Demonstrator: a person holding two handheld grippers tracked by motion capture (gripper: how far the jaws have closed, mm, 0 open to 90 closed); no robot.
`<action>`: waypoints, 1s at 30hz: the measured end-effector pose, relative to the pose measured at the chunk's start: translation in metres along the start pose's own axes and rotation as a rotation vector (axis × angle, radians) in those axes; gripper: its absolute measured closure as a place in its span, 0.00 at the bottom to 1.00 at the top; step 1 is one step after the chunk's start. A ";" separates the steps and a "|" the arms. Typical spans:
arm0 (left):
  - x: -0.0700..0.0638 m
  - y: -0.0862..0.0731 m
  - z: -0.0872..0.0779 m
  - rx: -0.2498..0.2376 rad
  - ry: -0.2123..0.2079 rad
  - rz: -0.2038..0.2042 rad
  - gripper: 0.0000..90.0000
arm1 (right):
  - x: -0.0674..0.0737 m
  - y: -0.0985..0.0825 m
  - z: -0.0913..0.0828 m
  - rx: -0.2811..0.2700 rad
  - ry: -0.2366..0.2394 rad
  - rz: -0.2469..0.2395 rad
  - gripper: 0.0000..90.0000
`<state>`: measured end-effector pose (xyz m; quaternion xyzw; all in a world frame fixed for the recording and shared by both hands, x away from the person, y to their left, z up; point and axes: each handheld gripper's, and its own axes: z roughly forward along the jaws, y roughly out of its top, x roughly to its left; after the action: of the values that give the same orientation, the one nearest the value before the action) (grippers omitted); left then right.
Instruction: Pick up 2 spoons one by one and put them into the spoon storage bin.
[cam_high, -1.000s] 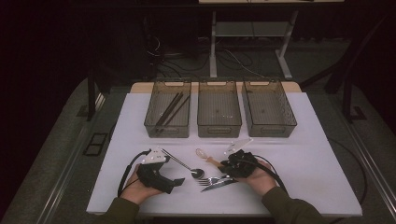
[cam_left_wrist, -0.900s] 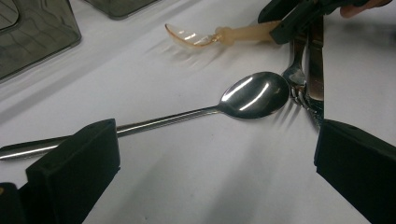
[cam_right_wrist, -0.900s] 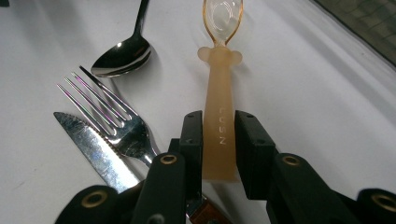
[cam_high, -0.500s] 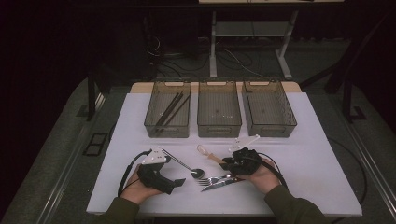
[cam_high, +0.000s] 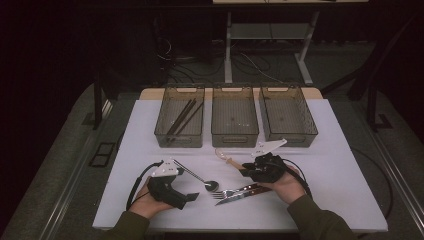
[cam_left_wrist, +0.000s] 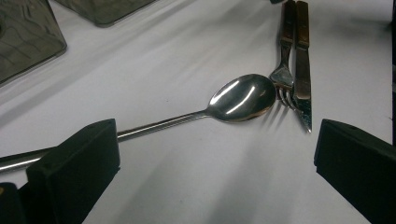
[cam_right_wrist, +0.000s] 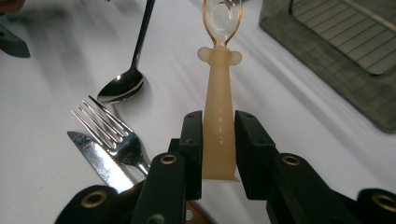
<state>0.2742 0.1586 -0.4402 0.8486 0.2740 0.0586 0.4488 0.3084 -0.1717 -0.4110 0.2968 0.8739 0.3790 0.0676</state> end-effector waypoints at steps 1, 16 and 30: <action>0.000 0.000 0.000 0.001 0.000 0.000 0.00 | -0.001 0.001 -0.002 -0.003 -0.002 0.003 0.82; 0.000 0.001 0.004 -0.013 0.002 0.005 0.00 | -0.015 0.009 -0.022 -0.065 -0.025 0.023 0.82; 0.001 0.001 0.005 -0.008 0.004 0.007 0.00 | -0.027 0.017 -0.029 -0.096 -0.041 0.051 0.82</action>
<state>0.2771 0.1549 -0.4421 0.8476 0.2715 0.0628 0.4515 0.3289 -0.1961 -0.3818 0.3233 0.8452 0.4159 0.0900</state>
